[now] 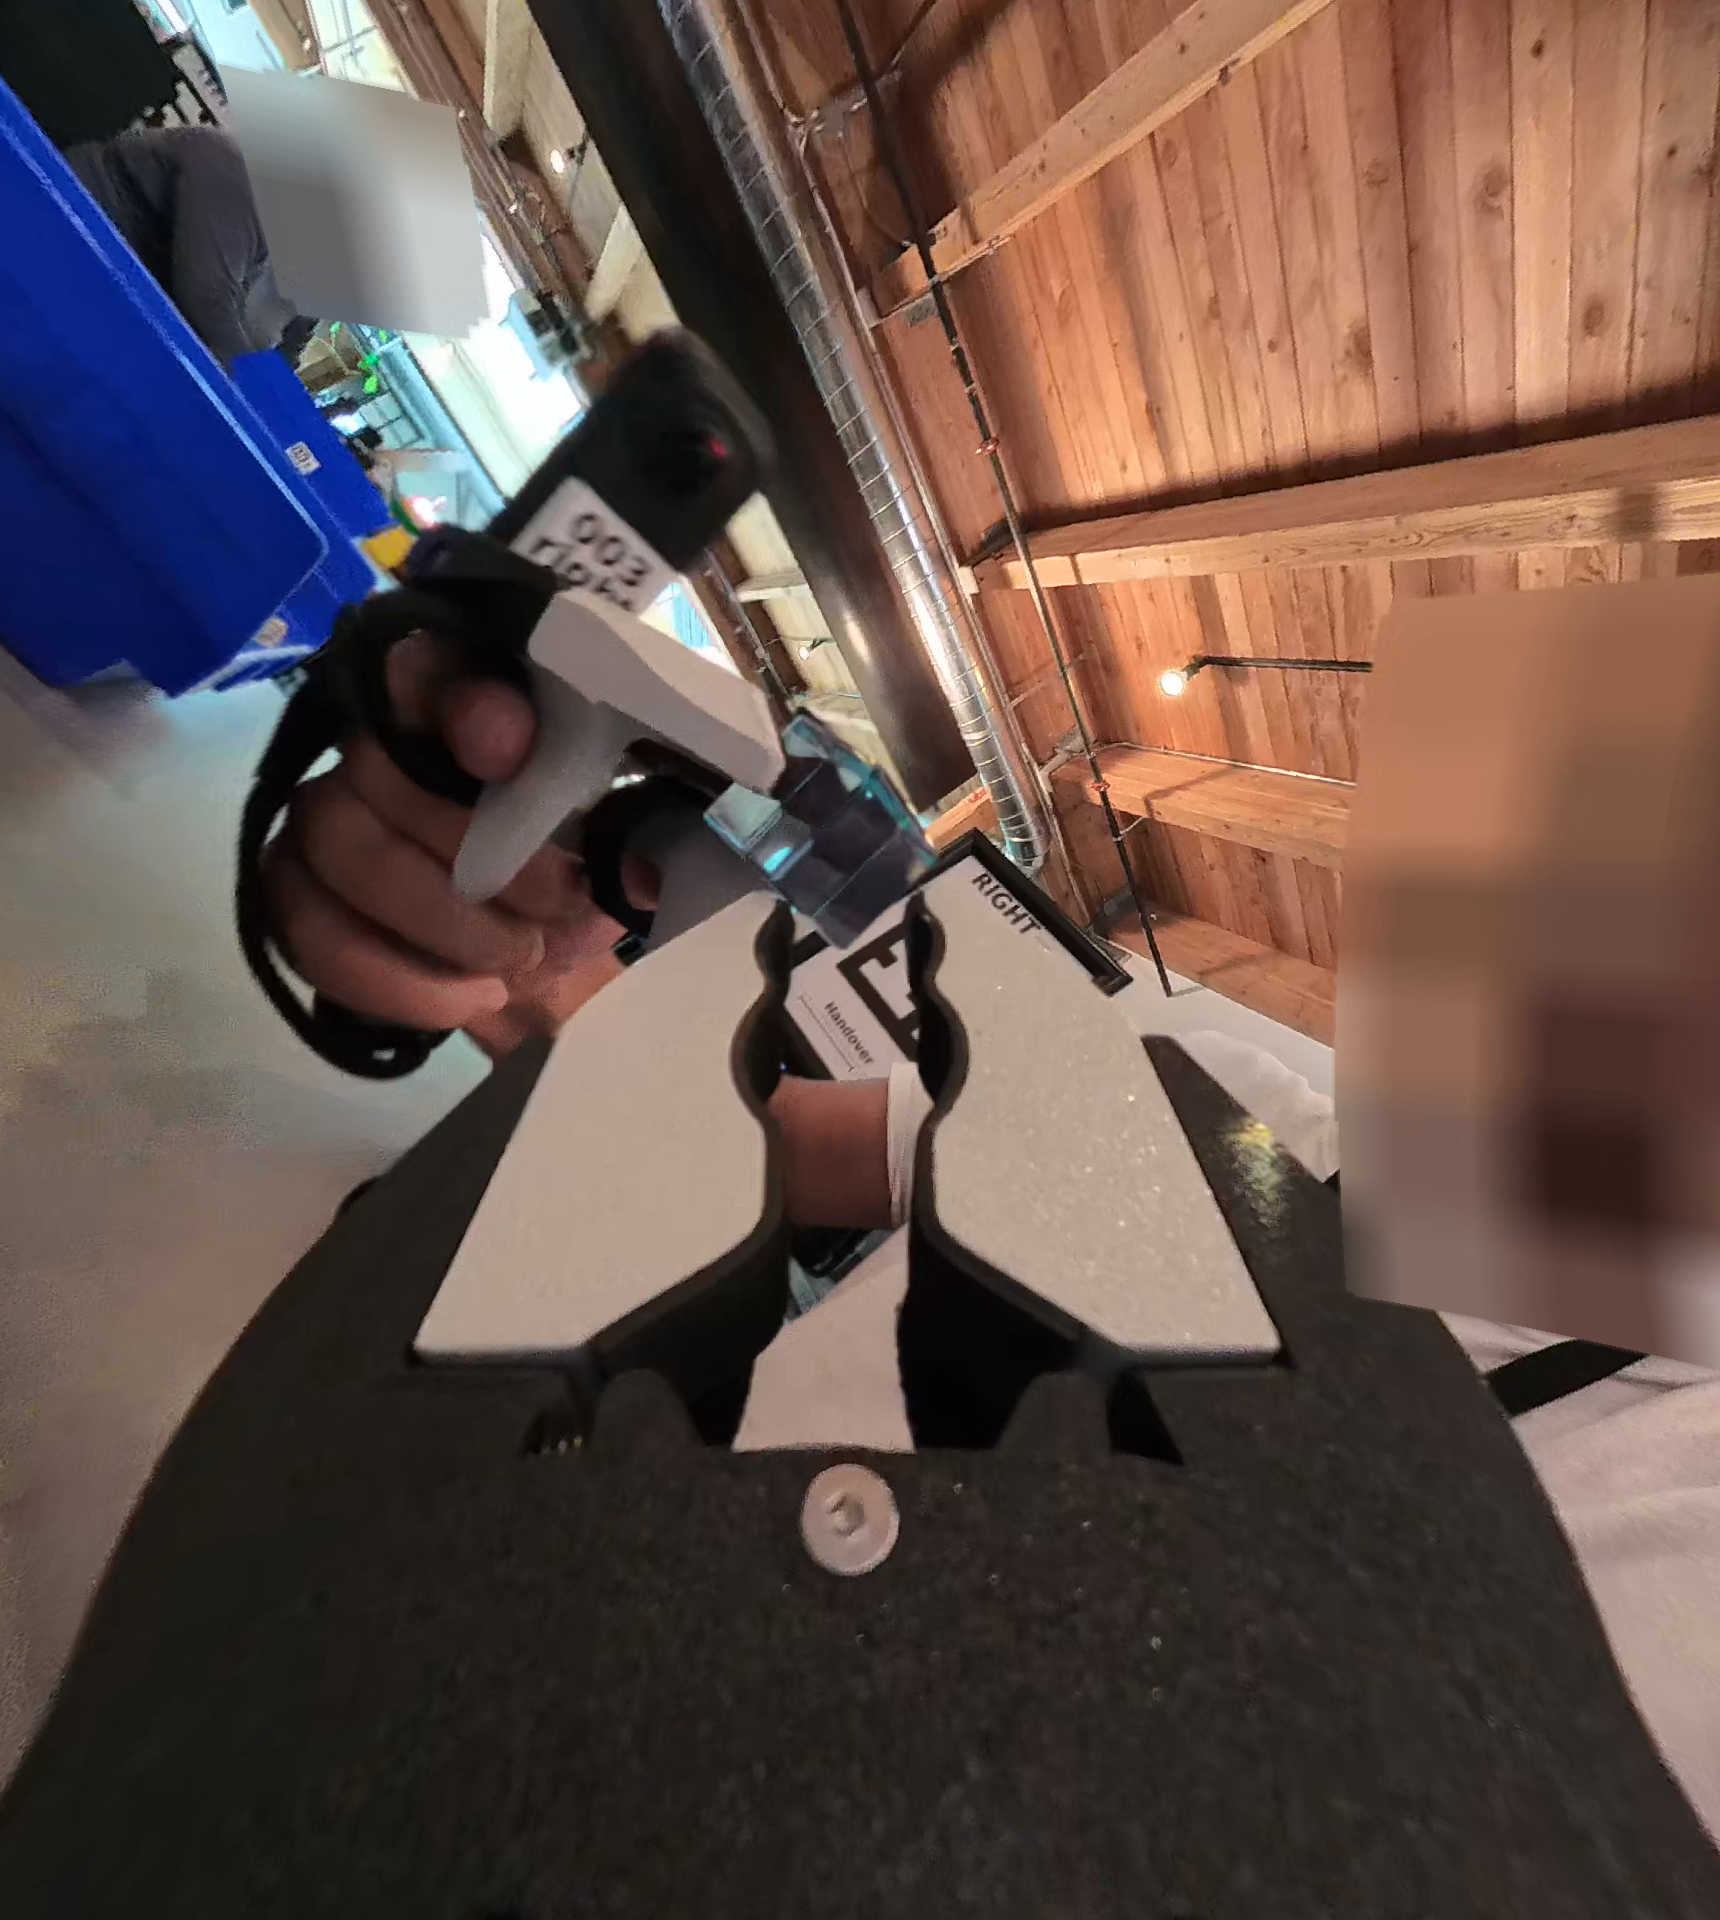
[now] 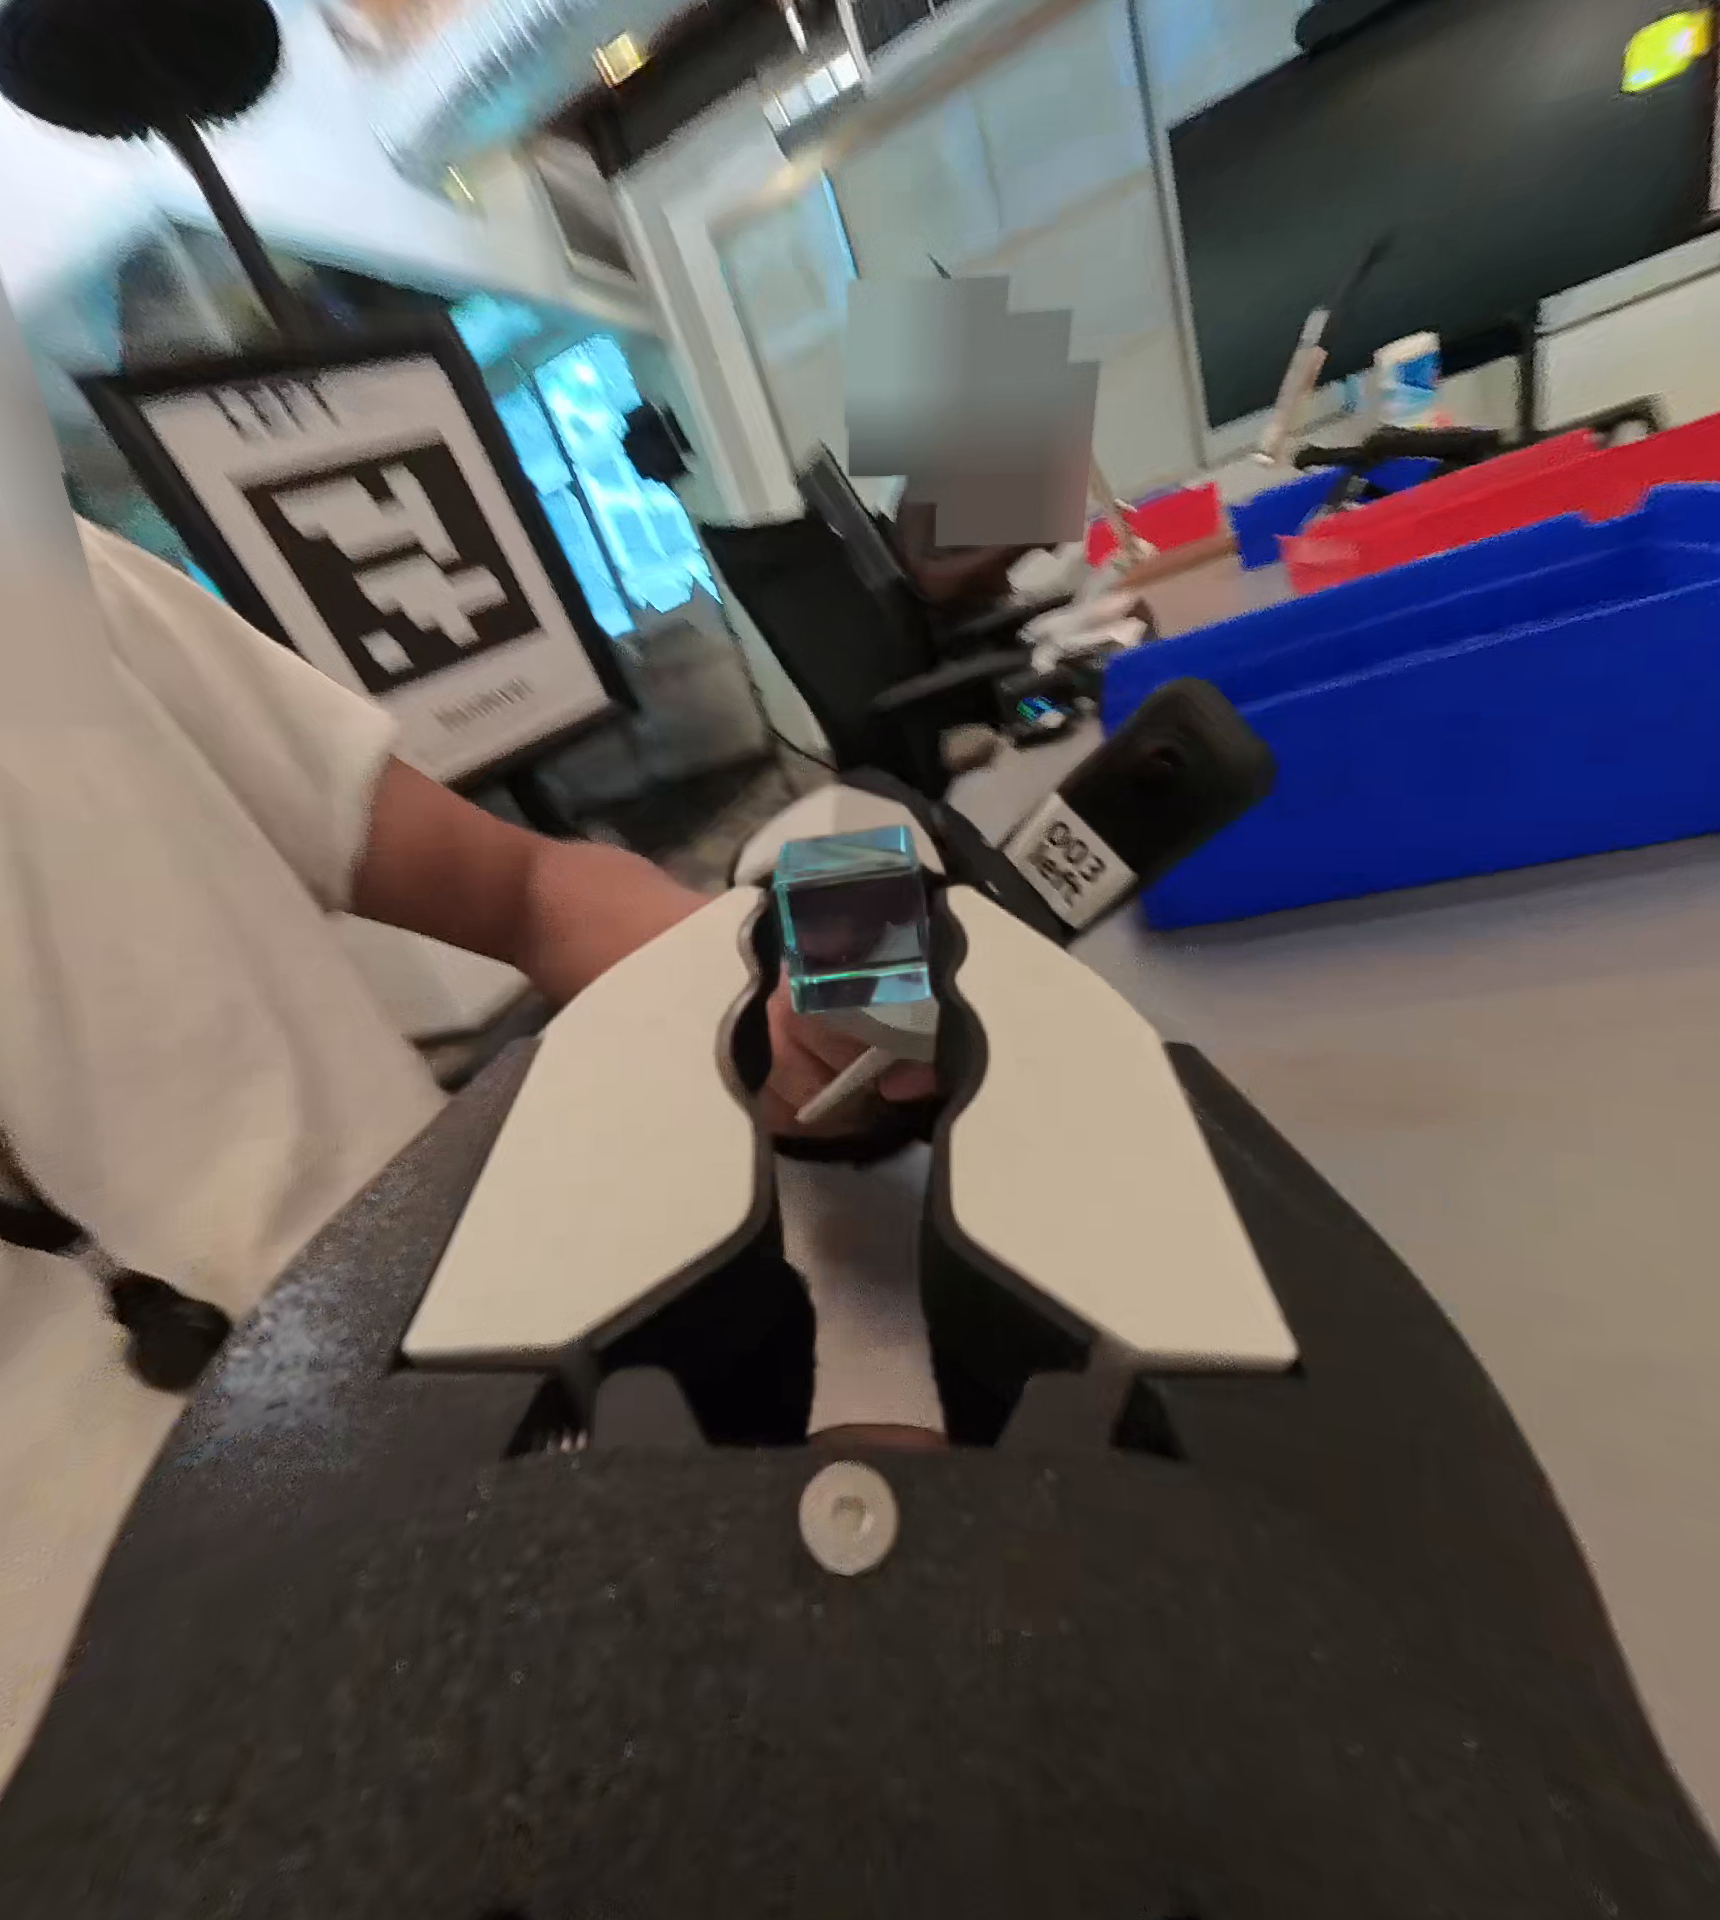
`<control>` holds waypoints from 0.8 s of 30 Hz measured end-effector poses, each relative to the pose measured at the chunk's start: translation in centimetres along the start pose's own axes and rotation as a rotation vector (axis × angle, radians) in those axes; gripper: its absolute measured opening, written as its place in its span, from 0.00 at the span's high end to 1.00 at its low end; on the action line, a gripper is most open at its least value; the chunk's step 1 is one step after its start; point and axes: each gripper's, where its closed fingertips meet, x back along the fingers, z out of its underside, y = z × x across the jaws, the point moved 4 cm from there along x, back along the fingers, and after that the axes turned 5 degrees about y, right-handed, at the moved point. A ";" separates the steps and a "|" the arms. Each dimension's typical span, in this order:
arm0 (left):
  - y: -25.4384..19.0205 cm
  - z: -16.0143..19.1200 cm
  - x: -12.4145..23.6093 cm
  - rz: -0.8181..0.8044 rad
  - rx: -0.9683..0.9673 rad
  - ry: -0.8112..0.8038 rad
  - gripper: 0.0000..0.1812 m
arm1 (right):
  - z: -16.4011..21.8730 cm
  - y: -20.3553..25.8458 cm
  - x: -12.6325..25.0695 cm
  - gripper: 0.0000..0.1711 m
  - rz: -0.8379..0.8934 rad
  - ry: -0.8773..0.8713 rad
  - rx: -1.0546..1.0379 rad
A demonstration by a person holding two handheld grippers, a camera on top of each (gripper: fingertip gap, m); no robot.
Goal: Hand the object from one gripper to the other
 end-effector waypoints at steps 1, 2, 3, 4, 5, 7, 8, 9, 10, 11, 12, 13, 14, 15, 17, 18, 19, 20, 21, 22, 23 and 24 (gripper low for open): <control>0.1 -0.1 0.2 -0.018 0.001 0.003 0.87 | 0.2 0.0 0.0 0.84 0.059 0.041 0.060; 0.3 -0.1 0.3 -0.039 0.000 0.002 0.84 | 0.3 -0.1 0.1 0.84 0.117 0.079 0.119; 0.4 -0.2 0.4 -0.057 -0.002 0.002 0.81 | 0.6 -0.2 0.1 0.84 0.166 0.117 0.169; 0.5 -0.3 0.5 -0.073 0.003 0.002 0.78 | 0.8 -0.3 0.1 0.84 0.207 0.153 0.213; 0.8 -0.4 0.7 -0.096 0.009 0.003 0.78 | 1.1 -0.4 0.0 0.84 0.246 0.193 0.260; 1.6 -0.4 1.1 -0.156 0.009 0.004 0.81 | 1.7 -0.6 -0.2 0.84 0.310 0.268 0.349; 2.0 -0.3 1.4 -0.179 0.016 0.009 0.84 | 1.9 -0.7 -0.4 0.84 0.337 0.296 0.382; 2.2 -0.5 1.6 -0.189 0.031 -0.005 0.84 | 2.1 -0.9 -0.4 0.84 0.371 0.321 0.415; 2.4 -0.5 1.8 -0.204 0.037 -0.011 0.84 | 2.2 -1.1 -0.5 0.85 0.401 0.343 0.447; 2.6 -0.6 2.0 -0.231 0.034 -0.016 0.84 | 2.5 -1.3 -0.5 0.84 0.429 0.364 0.471; 2.8 -0.6 2.2 -0.256 0.025 -0.012 0.84 | 2.7 -1.4 -0.5 0.84 0.442 0.371 0.480; 2.9 -0.7 2.4 -0.275 0.014 -0.004 0.84 | 2.7 -1.5 -0.5 0.83 0.437 0.362 0.456; 3.0 -0.8 2.5 -0.302 -0.003 0.005 0.85 | 2.8 -1.6 -0.4 0.83 0.416 0.343 0.405; 3.1 -0.9 2.8 -0.345 -0.034 0.016 0.85 | 2.7 -1.7 -0.2 0.82 0.390 0.317 0.344; 3.2 -1.3 3.4 -0.478 -0.153 0.059 0.85 | 2.4 -2.3 0.5 0.78 0.355 0.239 0.209; 3.2 -1.5 3.7 -0.562 -0.233 0.096 0.84 | 2.2 -2.6 0.9 0.78 0.335 0.199 0.133; 3.2 -1.7 4.0 -0.644 -0.327 0.139 0.84 | 2.0 -3.0 1.2 0.78 0.314 0.168 0.059; 3.0 -1.8 4.2 -0.727 -0.427 0.185 0.84 | 1.8 -3.2 1.5 0.75 0.300 0.140 0.014; 3.0 -2.0 4.5 -0.816 -0.520 0.232 0.84 | 1.7 -3.5 1.7 0.74 0.327 0.124 0.017; 3.0 -2.1 4.7 -0.899 -0.603 0.271 0.85 | 1.7 -3.9 1.8 0.73 0.396 0.143 0.070; 3.0 -2.3 4.9 -0.976 -0.676 0.299 0.85 | 1.8 -4.3 2.0 0.72 0.492 0.181 0.159; 3.0 -2.4 5.1 -1.046 -0.731 0.321 0.84 | 1.9 -4.5 2.1 0.72 0.586 0.221 0.258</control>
